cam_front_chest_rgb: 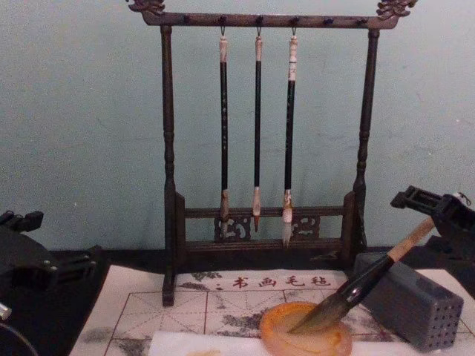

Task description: Pick up the brush from the inkstone, write on the paper, then place the brush back to its original position.

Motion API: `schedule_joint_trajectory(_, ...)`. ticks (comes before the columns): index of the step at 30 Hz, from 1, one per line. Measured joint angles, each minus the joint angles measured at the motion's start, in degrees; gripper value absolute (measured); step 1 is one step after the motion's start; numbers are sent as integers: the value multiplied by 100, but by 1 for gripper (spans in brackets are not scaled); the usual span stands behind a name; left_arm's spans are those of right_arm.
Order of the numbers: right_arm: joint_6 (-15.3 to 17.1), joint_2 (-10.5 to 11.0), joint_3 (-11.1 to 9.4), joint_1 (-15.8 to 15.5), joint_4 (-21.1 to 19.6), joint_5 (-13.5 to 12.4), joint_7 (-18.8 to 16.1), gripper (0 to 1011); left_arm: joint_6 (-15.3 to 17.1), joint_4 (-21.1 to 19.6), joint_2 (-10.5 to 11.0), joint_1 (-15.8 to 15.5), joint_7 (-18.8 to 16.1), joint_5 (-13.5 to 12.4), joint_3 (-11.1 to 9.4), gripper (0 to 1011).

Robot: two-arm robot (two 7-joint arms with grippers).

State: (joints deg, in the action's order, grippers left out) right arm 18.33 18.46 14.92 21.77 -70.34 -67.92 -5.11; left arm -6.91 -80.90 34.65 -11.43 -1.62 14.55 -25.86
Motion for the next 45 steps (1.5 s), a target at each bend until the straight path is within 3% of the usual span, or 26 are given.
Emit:
schedule_joint_trajectory(25, -106, 116, 366, 180, 159, -196, 249, 1002, 0, 0, 0, 0, 0, 0, 0, 1001)
schedule_joint_trajectory(39, -104, 111, 355, 182, 155, -197, 247, 1003, 0, 0, 0, 0, 0, 0, 0, 1001)
schedule_joint_trajectory(45, -102, 108, 352, 180, 151, -196, 244, 886, 0, 0, 0, 0, 0, 0, 0, 1001)
